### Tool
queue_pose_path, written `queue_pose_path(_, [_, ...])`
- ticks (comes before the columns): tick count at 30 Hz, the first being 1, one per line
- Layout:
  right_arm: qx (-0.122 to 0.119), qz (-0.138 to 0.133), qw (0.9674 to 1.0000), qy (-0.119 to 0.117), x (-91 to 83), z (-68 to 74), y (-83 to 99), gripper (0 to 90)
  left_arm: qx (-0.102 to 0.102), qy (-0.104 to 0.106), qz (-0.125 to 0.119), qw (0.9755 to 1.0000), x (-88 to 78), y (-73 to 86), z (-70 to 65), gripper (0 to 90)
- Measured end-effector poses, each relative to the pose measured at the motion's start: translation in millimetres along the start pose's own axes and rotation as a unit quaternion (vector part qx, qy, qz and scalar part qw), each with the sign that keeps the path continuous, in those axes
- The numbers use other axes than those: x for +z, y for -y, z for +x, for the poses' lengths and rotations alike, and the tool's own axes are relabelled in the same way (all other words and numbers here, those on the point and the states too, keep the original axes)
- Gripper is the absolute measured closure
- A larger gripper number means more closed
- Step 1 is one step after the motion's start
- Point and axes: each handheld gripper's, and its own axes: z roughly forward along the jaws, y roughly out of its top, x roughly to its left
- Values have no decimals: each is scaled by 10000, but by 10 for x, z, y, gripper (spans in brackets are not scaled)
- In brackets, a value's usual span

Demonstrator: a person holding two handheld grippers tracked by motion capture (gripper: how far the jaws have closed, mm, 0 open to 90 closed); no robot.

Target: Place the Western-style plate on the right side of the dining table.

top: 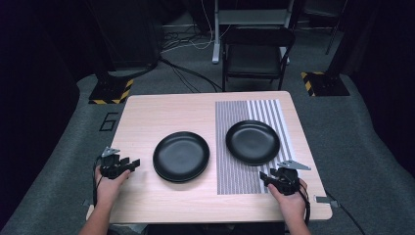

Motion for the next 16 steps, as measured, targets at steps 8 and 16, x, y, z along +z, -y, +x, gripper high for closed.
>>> queue_pose_path(8, [160, 49, 9995, 267, -33, -125, 82, 488, 141, 81, 124, 9998, 131, -26, -2, 428])
queue_pose_path(16, [337, -81, 9978, 561, -81, -273, 138, 450, 165, 75, 37, 9998, 177, -59, -36, 413])
